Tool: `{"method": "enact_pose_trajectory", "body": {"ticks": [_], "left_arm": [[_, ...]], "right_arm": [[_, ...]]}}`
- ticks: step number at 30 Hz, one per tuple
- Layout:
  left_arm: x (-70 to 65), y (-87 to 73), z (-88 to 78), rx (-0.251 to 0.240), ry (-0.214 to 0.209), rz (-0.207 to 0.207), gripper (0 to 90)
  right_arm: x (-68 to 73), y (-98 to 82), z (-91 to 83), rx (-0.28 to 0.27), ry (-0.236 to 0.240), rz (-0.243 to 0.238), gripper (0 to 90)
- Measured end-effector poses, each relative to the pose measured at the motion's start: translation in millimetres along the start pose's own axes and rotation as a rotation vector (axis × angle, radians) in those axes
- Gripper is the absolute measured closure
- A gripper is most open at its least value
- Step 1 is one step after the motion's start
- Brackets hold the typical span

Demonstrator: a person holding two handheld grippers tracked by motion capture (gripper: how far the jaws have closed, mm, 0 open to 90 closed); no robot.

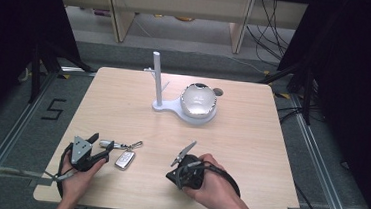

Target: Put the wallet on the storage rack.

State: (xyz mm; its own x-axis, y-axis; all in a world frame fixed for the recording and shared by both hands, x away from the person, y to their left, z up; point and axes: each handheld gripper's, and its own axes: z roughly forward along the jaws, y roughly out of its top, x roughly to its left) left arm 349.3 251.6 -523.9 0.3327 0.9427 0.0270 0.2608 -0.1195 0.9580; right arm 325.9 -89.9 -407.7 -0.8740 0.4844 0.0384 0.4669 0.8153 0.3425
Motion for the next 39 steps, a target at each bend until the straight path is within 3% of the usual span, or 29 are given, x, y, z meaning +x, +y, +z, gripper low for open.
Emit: {"method": "enact_pose_trajectory", "body": {"ticks": [7, 13, 15, 22, 23, 24, 28, 29, 32, 39], "left_arm": [[0.6, -0.1, -0.2, -0.003, -0.002, -0.004, 35.2], [0.0, -0.2, 0.3, -0.007, -0.002, -0.001, 35.2], [0.2, -0.2, 0.2, -0.006, -0.001, -0.002, 35.2], [0.2, -0.1, 0.2, -0.004, 0.000, -0.002, 35.2], [0.1, 0.0, 0.0, -0.003, 0.001, -0.001, 35.2], [0.2, -0.2, 0.3, -0.005, -0.002, -0.002, 35.2], [0.2, -0.1, 0.2, -0.006, -0.001, -0.002, 35.2], [0.4, 0.0, -0.2, -0.002, -0.001, -0.002, 35.2], [0.4, 0.0, -0.1, -0.002, -0.002, -0.002, 35.1], [0.4, 0.0, -0.1, -0.002, -0.001, -0.003, 35.1]], "right_arm": [[-22.4, 4.0, -22.1, -0.002, -0.038, 0.014, 84.1], [-40.9, 5.1, -34.7, -0.012, -0.039, 0.030, 84.1], [-54.2, 4.8, -41.2, -0.025, -0.035, 0.067, 84.1], [-78.6, 3.3, -49.4, -0.042, -0.052, 0.092, 84.1], [-84.0, 3.7, -52.2, -0.051, -0.040, 0.134, 84.1], [-89.0, 3.9, -52.5, -0.061, -0.036, 0.130, 84.0], [-99.9, 5.5, -56.5, -0.083, -0.029, 0.187, 84.0], [-104.4, 5.7, -56.4, -0.092, -0.030, 0.169, 84.0], [-108.8, 7.4, -56.3, -0.115, 0.008, 0.224, 83.9], [-123.4, 10.4, -54.7, -0.142, 0.031, 0.266, 83.7]]}}
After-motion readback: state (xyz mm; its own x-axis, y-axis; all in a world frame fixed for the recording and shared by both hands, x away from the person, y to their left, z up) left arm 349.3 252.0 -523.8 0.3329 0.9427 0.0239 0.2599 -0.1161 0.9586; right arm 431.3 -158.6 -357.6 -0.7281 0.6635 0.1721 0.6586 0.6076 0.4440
